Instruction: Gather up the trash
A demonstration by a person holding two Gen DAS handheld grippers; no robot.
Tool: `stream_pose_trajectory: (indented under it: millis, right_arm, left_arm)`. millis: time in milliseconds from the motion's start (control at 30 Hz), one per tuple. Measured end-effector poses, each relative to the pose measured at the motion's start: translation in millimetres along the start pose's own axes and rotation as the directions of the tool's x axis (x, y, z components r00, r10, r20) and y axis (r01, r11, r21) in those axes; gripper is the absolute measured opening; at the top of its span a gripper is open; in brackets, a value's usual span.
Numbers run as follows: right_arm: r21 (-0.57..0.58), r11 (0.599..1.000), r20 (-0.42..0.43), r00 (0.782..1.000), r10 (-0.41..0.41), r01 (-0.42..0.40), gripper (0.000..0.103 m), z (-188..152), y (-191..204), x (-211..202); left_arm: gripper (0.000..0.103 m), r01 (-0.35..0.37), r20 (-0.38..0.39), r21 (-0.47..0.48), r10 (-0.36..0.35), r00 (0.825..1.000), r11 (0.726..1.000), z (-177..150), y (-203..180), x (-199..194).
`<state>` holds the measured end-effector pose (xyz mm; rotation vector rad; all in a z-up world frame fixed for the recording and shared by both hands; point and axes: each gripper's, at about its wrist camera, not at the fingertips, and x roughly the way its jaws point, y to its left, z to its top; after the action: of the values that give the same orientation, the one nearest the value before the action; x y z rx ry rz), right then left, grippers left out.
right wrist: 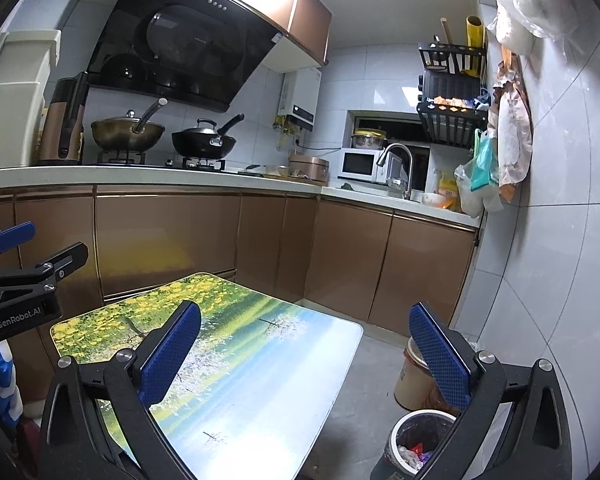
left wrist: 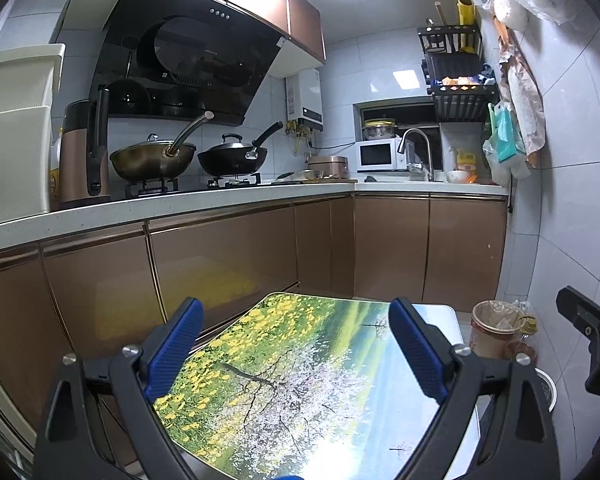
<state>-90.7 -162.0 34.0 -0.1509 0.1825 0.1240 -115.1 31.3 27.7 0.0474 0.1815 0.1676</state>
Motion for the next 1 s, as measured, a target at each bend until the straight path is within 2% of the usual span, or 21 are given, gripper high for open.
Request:
stream_pose_trajectory:
  millis: [300, 1000]
  right_arm:
    - [0.004, 1.0, 0.006, 1.0, 0.001, -0.001, 0.102, -0.3, -4.3, -3.2]
    - [0.012, 1.0, -0.078, 0.997, 0.016, -0.015, 0.102, -12.1, -12.0, 34.7]
  left_arm:
    - [0.094, 0.003, -0.004, 0.004, -0.003, 1.0, 1.0, -1.3, -3.0, -2.1]
    - [0.094, 0.005, -0.073, -0.007, -0.005, 0.997, 1.0, -11.4, -3.2, 32.1]
